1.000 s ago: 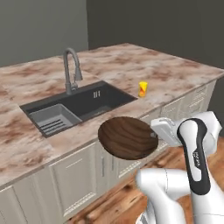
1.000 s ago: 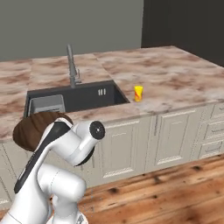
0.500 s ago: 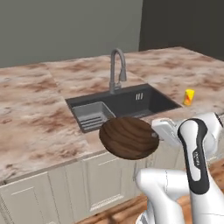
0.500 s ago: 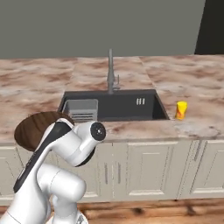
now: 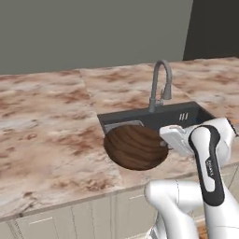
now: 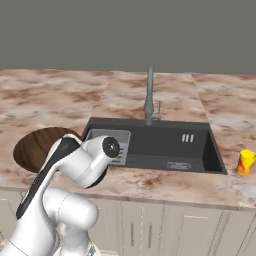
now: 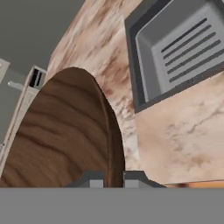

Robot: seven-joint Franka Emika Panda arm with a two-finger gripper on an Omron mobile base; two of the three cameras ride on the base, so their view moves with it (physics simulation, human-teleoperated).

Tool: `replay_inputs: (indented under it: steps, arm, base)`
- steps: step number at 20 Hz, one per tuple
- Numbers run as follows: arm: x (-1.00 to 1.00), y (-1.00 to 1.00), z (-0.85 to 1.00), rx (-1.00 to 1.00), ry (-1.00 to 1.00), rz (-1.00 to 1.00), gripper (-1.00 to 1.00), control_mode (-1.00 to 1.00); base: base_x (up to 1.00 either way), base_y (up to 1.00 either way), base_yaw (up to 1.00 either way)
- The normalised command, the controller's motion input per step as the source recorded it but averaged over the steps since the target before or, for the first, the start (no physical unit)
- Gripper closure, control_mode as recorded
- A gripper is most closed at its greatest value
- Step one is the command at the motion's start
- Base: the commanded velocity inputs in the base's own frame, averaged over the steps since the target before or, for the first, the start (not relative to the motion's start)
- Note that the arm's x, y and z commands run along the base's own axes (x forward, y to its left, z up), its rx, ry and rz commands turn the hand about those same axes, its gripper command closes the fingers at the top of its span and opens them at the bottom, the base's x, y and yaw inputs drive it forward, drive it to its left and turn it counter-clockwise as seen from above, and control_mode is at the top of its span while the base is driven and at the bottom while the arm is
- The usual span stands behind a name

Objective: Pick the cup and bowl from the counter and place them on the counter next to the sink.

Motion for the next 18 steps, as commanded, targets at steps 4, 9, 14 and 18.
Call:
replay_inputs:
  steps: [4,9,14,18]
  arm:
    - [0.0,0.0,0.0,0.0,0.0,0.0,1.0,1.0]
    - [0.0,0.0,0.0,0.0,0.0,0.0,1.0,1.0]
    - [0.0,0.0,0.0,0.0,0.0,0.0,1.0,1.0]
    - [0.0,0.0,0.0,0.0,0.0,0.0,1.0,1.0]
  base:
    - [0.81,0.12,-0.02]
    - [0.16,0.07,-0.03]
    - [0.0,0.0,0.0]
    - [0.0,0.0,0.0]
